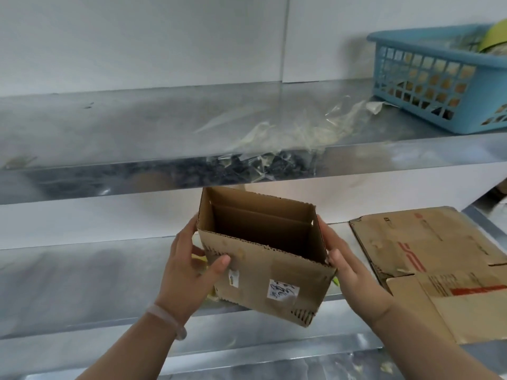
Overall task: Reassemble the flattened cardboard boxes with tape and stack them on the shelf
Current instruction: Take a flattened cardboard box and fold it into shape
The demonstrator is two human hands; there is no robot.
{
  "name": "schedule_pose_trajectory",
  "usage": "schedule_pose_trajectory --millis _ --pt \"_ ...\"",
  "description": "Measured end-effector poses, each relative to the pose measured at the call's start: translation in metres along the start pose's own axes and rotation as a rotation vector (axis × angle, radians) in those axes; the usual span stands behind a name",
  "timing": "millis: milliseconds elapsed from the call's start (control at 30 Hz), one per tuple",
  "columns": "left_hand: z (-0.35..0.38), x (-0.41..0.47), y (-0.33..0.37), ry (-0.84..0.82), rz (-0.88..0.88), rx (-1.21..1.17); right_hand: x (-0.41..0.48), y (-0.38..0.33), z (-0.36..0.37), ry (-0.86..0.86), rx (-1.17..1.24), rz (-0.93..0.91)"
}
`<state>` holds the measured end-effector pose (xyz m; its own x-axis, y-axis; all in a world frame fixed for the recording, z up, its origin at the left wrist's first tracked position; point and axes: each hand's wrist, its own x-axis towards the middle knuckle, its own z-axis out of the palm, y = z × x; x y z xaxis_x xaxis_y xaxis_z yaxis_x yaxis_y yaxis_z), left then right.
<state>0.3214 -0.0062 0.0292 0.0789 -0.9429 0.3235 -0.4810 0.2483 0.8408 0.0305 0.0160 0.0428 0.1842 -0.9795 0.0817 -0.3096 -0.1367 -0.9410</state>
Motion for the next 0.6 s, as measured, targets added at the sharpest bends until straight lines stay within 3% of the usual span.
schedule_pose_trajectory --millis 200,333,400,533,600 --pt "-0.004 0.006 0.002 0.014 0.03 -0.011 0.012 -0.023 -0.001 0.445 0.017 -0.014" --pt "-0.004 0.004 0.007 0.003 0.073 -0.048 0.0 -0.028 -0.001 0.244 0.142 -0.105" --pt "-0.005 0.004 0.005 0.007 0.076 -0.028 0.0 -0.023 -0.004 0.159 0.056 -0.084" --pt "-0.004 0.003 0.003 -0.024 0.177 0.135 0.005 -0.013 -0.005 0.186 -0.238 -0.111" --pt "-0.003 0.001 0.006 -0.017 0.185 0.168 0.008 -0.012 -0.004 0.226 -0.27 -0.097"
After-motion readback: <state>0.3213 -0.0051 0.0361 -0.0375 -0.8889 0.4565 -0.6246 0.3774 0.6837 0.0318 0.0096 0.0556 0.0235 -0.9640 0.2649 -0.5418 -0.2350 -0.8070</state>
